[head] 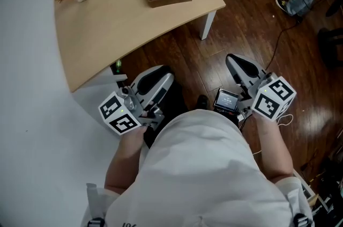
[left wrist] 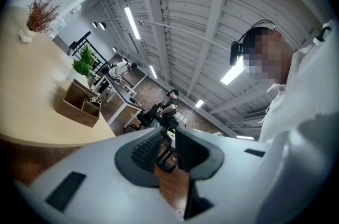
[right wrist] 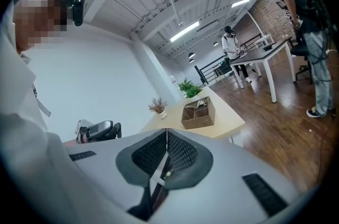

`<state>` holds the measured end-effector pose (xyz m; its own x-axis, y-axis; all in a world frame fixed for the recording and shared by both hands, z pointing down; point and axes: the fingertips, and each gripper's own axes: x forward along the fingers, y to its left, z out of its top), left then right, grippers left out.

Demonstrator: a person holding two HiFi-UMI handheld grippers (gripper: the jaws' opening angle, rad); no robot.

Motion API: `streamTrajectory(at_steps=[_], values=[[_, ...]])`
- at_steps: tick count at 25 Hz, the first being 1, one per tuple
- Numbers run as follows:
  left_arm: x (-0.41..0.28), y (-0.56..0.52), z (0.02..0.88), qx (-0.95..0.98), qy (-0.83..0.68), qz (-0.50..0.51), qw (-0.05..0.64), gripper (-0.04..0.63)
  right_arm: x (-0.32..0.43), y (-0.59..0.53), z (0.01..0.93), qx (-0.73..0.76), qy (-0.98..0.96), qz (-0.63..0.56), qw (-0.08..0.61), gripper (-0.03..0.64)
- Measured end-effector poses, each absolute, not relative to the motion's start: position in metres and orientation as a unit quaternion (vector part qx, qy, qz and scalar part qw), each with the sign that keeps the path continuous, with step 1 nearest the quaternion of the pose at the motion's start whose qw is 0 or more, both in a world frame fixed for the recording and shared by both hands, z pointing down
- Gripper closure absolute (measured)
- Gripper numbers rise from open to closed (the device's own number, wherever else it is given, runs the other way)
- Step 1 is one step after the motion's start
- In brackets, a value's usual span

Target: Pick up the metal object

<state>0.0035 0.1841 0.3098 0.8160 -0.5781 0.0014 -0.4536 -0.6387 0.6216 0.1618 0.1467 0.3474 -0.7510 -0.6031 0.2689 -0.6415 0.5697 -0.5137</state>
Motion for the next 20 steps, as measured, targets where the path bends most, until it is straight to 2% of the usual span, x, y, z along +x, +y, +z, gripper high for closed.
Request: streamTrajectory(at_steps=[11,20], values=[[-0.058,0.082,0.296,0.915,-0.237,-0.081,0.317,0.517,0.097,0.058,0.339,0.389,-0.868,0.307,0.032,0.614],[-0.1,0.036,0.294,0.921,-0.208,-0.084,0.32,0.517,0.057,0.018,0.335,0.412,-0.867,0.272,0.067,0.614]])
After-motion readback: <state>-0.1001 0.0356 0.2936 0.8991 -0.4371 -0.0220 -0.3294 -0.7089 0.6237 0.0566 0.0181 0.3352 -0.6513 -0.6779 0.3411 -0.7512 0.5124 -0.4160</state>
